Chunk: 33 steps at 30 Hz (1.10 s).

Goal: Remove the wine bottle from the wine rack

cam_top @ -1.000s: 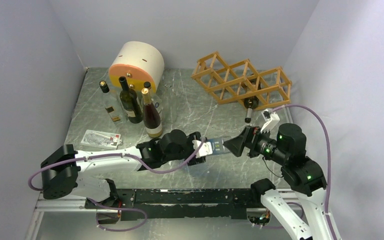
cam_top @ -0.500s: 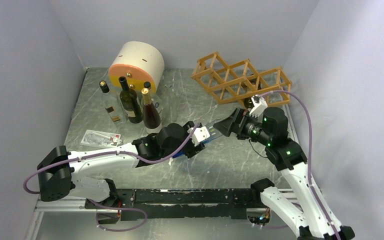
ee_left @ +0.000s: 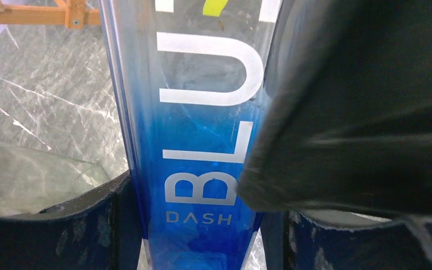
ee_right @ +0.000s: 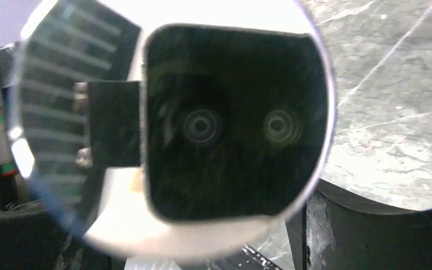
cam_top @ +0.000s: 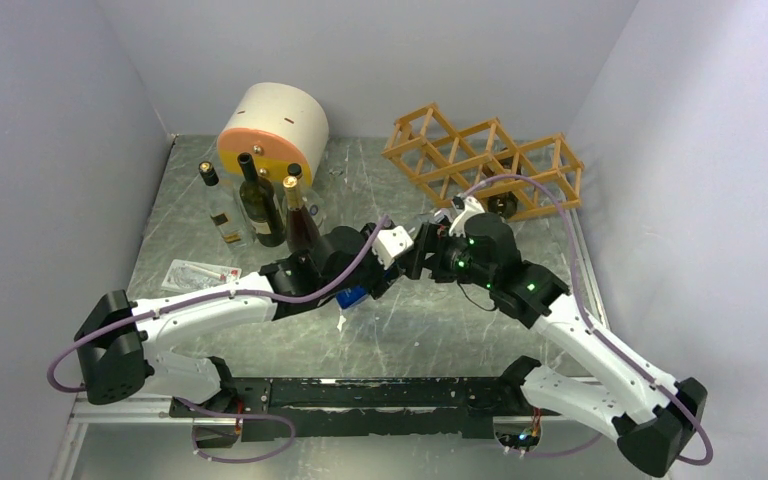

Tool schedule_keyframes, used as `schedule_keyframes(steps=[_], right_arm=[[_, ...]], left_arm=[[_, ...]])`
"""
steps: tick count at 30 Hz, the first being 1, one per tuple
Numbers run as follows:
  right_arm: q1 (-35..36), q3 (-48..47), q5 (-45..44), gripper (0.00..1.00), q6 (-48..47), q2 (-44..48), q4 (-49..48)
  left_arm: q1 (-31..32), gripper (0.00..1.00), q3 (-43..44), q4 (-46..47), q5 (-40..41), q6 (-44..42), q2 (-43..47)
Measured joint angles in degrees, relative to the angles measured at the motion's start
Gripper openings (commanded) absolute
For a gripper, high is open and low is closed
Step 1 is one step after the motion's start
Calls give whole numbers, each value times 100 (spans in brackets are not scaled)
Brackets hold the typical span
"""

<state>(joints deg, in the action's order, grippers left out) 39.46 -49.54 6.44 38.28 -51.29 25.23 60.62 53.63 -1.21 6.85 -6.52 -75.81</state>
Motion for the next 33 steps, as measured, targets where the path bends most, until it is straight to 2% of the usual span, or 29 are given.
schedule_keyframes(steps=[5, 15, 17, 19, 20, 22, 23, 25, 26, 28, 31, 33], right_arm=[[118, -11, -564, 88, -2, -247, -57], [160, -127, -1047, 88, 26, -219, -310], [153, -125, -1060, 81, 50, -221, -503], [151, -109, -1029, 66, 85, -232, -684], [149, -83, -1034, 59, 94, -247, -793], [136, -44, -946, 41, 44, -291, -960], [129, -42, -901, 34, -17, -323, -1021], [127, -39, -831, 23, -17, -380, -1156], [127, -39, -813, 21, -9, -393, -1191], [142, -39, -811, 18, 11, -420, -1196], [160, -39, -841, 2, -122, -562, -916], [160, -76, -914, 0, -251, -656, -682]], left_arm=[[-4, 7, 11, -118, -9, 46, -2], [-15, 7, 11, -103, -66, 116, 9], [-13, 7, 11, -127, -105, 125, 13], [-13, 8, 11, -122, -129, 131, 33], [-13, 12, 11, -131, -129, 140, 57], [-42, 32, 11, -208, -127, 138, 116], [-68, 47, 11, -260, -127, 138, 151], [-85, 88, 11, -361, -98, 144, 232], [-85, 97, 11, -385, -66, 138, 260], [-72, 100, 9, -229, -17, 63, 348], [-37, 100, 9, 127, 42, -22, 730], [-37, 100, 4, 243, 50, -105, 1082]])
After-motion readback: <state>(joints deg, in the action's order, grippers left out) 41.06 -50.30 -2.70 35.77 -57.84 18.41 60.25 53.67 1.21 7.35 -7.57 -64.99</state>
